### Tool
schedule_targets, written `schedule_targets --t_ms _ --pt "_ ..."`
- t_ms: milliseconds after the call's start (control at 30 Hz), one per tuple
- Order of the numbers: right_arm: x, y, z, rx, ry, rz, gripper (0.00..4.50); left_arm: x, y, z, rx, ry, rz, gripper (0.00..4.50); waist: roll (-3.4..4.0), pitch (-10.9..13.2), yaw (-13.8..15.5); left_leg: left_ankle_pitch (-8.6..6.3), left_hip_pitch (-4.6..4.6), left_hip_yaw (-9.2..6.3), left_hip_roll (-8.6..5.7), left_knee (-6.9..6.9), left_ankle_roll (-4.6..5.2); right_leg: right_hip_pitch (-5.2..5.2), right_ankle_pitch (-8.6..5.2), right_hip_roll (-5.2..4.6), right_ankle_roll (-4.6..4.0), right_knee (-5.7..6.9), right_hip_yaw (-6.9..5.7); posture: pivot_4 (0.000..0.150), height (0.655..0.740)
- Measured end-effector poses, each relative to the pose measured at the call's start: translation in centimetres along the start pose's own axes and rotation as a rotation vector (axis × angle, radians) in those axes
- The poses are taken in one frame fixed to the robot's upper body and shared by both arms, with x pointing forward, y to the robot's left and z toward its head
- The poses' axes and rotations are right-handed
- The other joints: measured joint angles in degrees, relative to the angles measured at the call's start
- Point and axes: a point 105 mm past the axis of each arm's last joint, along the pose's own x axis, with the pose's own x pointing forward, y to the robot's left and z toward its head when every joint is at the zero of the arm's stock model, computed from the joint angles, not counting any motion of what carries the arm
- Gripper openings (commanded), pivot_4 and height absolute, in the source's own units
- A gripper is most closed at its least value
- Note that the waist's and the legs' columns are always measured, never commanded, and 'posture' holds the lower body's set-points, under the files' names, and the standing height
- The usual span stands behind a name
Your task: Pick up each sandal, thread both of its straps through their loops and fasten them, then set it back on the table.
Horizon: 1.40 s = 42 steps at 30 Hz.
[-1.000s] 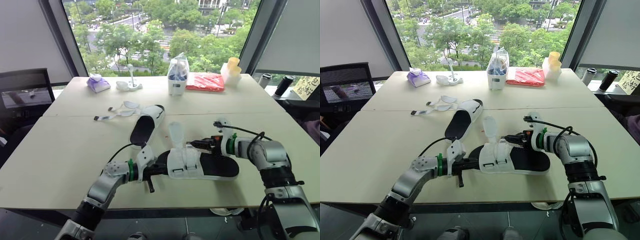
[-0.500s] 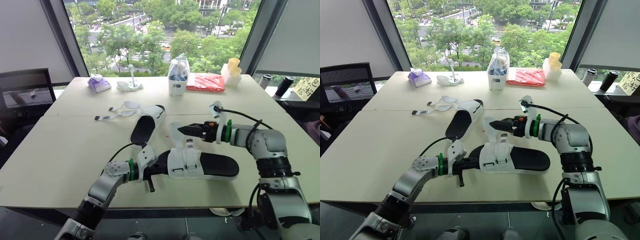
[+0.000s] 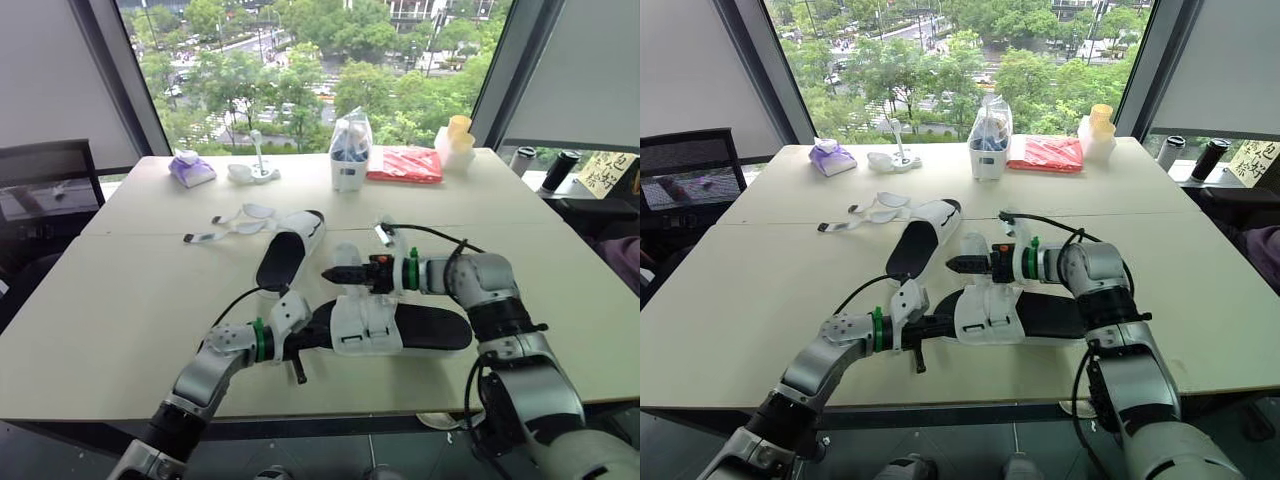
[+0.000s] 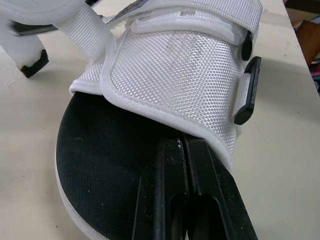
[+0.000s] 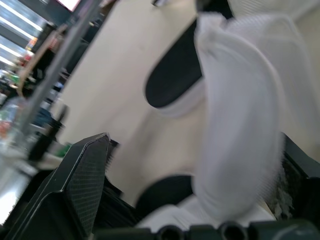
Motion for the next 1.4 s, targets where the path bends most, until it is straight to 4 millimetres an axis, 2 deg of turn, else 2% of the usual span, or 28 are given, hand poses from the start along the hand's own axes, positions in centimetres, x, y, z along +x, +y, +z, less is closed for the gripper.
schedule_targets --t_ms 167,267,367,567,600,667,900,1033,1267,1400 --pt "2.1 0.2 3.1 0.204 -0.118 0.011 4.44 0.0 0.0 0.0 0.002 -0.002 0.002 0.00 0.01 0.0 0.1 0.02 0.00 -0.03 -0.05 -0.04 -0.03 -0.06 0.04 0.03 -0.07 0.04 0.00 0.150 0.7400" --pt "2.1 -0.2 4.7 0.267 -0.188 -0.009 4.44 0.0 -0.1 0.1 0.003 -0.005 0.000 0.00 0.01 0.0 0.1 0.02 0.00 0.00 -0.07 -0.07 -0.03 -0.03 0.04 0.03 -0.07 -0.04 0.00 0.150 0.7400" --pt "1.9 -1.4 4.7 0.325 -0.231 -0.045 3.64 0.0 -0.1 0.0 0.004 -0.007 0.003 0.00 0.02 0.0 0.0 0.02 -0.01 0.07 -0.09 -0.08 -0.03 -0.03 0.04 0.03 -0.07 -0.04 0.00 0.150 0.7400" --pt "2.1 -1.6 5.0 0.318 -0.261 -0.046 1.16 -0.1 0.0 0.0 0.003 -0.007 0.012 0.00 0.03 0.0 -0.1 0.02 0.00 0.14 -0.09 -0.05 -0.02 -0.04 0.04 0.06 -0.07 0.04 0.00 0.150 0.7400" --pt "2.0 -1.6 5.1 0.311 -0.266 -0.048 0.57 -0.1 0.0 0.0 0.003 -0.008 0.013 0.00 0.03 0.0 -0.2 0.02 0.00 0.14 -0.09 -0.04 -0.02 -0.04 0.04 0.06 -0.07 0.04 0.00 0.150 0.7400" --pt "2.0 -1.6 5.2 0.302 -0.271 -0.049 0.02 -0.1 0.0 0.0 0.003 -0.008 0.015 0.00 0.03 0.0 -0.2 0.02 0.00 0.14 -0.09 -0.04 -0.02 -0.04 0.04 0.06 -0.06 0.04 0.00 0.150 0.7400" --pt "2.2 -1.2 5.0 0.156 -0.239 -0.031 0.02 -0.1 0.0 0.0 0.004 -0.008 0.016 0.00 0.04 0.0 -0.2 0.03 0.00 0.15 -0.09 -0.04 -0.02 -0.05 0.05 0.08 -0.05 0.05 0.00 0.150 0.7400" --pt "1.8 -1.2 4.8 0.129 -0.230 -0.027 0.02 -0.1 0.0 0.0 0.004 -0.008 0.016 0.00 0.04 0.0 -0.2 0.03 0.00 0.14 -0.09 -0.04 -0.03 -0.05 0.05 0.07 -0.06 0.05 0.00 0.150 0.7400" --pt "1.5 -1.8 4.7 0.138 -0.235 -0.062 2.67 0.0 0.0 0.0 0.004 -0.007 0.017 0.00 0.04 0.0 -0.2 0.03 0.00 0.13 -0.09 -0.04 -0.03 -0.04 0.04 0.07 -0.06 0.05 0.00 0.150 0.7400" --pt "1.1 -1.9 4.6 0.218 -0.257 -0.037 2.67 0.0 0.1 0.0 0.003 -0.008 0.016 0.00 0.04 0.0 -0.1 0.03 0.00 0.13 -0.09 -0.04 -0.03 -0.03 0.04 0.07 -0.06 0.05 0.00 0.150 0.7400"
